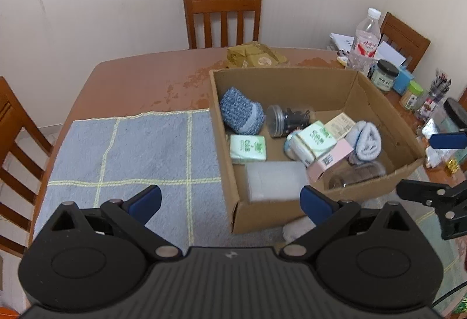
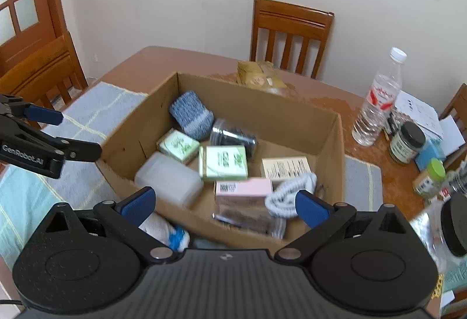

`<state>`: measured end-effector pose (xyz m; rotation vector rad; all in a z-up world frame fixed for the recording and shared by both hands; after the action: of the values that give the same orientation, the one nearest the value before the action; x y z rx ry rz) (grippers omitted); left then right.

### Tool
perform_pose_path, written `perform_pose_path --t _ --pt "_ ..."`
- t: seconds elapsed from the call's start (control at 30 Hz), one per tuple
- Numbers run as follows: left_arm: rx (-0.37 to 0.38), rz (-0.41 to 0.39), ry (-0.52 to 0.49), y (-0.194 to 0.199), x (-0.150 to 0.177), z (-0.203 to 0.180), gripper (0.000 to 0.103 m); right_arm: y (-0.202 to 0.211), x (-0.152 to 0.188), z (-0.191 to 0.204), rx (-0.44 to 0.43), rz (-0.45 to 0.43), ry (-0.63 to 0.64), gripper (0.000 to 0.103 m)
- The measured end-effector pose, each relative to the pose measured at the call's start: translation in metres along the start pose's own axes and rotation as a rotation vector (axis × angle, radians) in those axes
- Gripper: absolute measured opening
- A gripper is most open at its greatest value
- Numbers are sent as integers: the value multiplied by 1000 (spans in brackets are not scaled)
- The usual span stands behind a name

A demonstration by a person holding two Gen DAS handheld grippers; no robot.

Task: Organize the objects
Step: 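Move both tools back toward the capsule bottle and socks beside the box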

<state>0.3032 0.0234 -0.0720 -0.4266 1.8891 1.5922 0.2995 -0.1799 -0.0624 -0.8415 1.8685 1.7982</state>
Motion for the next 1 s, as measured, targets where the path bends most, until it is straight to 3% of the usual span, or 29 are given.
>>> perform_pose_path --t 0.17,0.53,0.77,1.0 --pt "-13 20 5 0 23 -1 101 1 23 0 18 20 -6 103" --pt "23 134 12 -25 89 -17 101 -11 74 21 -32 64 53 103" --pt "18 205 -2 -39 119 -20 101 -12 85 34 -71 82 74 103" --pt "-8 215 16 -36 126 -2 101 -13 90 55 -161 91 128 103"
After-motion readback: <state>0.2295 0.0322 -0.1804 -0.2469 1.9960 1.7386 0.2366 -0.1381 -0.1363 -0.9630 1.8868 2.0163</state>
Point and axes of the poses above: each gripper's, at about its wrist camera, not at the fingertips, and y roughly against the way its jaws point, z to its left, x to its underside, the point moved 9 cm from there along -y, roughly the way its jaws point, and after that the axes turned 4 degrees about x, right-handed, at the moved point
